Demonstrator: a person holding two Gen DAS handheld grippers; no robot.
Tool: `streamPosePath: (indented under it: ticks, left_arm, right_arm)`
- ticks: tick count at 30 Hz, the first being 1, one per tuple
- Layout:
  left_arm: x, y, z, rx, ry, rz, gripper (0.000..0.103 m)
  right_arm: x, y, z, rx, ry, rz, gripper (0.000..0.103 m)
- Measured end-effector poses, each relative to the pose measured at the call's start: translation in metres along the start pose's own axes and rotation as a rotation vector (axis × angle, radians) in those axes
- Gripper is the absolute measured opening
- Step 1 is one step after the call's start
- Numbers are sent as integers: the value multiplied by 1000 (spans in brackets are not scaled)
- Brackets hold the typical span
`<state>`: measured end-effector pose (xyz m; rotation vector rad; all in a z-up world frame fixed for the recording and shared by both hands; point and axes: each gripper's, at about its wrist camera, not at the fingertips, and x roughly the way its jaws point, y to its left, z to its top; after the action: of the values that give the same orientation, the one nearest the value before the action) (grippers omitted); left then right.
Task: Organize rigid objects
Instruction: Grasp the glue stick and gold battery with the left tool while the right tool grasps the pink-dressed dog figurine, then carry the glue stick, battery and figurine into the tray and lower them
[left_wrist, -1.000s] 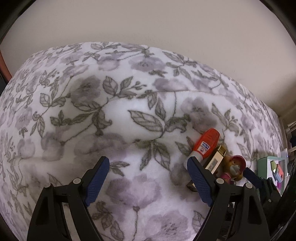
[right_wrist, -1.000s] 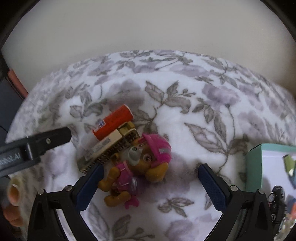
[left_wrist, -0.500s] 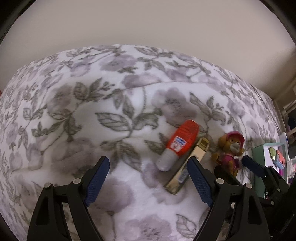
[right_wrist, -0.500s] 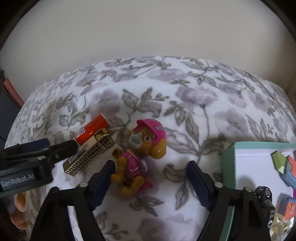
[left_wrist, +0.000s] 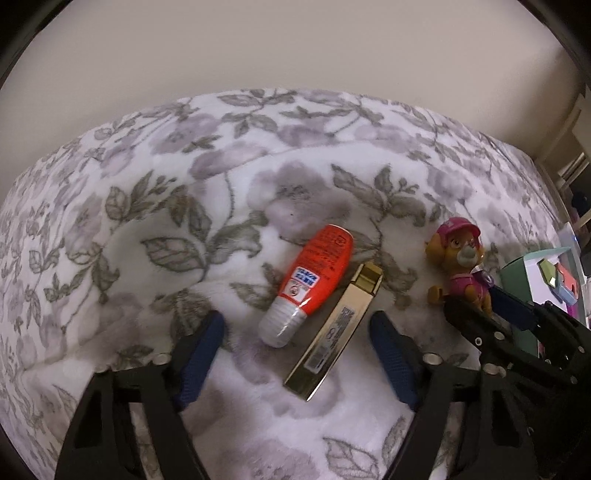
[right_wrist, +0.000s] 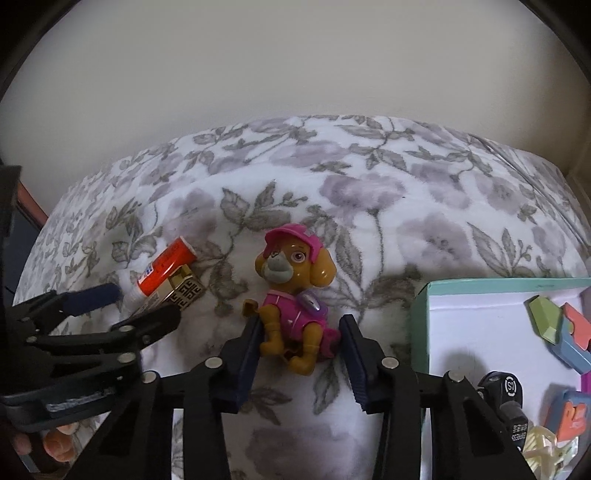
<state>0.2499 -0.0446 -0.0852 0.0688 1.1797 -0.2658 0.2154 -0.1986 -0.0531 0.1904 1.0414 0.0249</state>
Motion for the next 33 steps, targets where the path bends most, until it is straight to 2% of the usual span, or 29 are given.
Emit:
streamPosePath:
  ticks: [3, 7, 8, 27, 33]
  left_arm:
    - [3, -4, 3, 10, -8, 13, 65]
    - [1, -9, 4, 5, -22, -5, 38]
    - [2, -10, 4, 6, -23, 0, 36]
    - [-16, 24, -7, -131, -27, -74, 36]
    - [-33, 33, -12, -163, -27, -51, 36]
  right_arm:
    - [0, 1, -1, -9, -2, 1, 44]
    - [-1, -1, -1, -7, -1, -2, 44]
    - [-2, -1, -1, -8, 0, -2, 44]
    - [-16, -3, -2, 4, -14, 34, 44]
    - [-34, 0, 2, 8, -37, 71, 44]
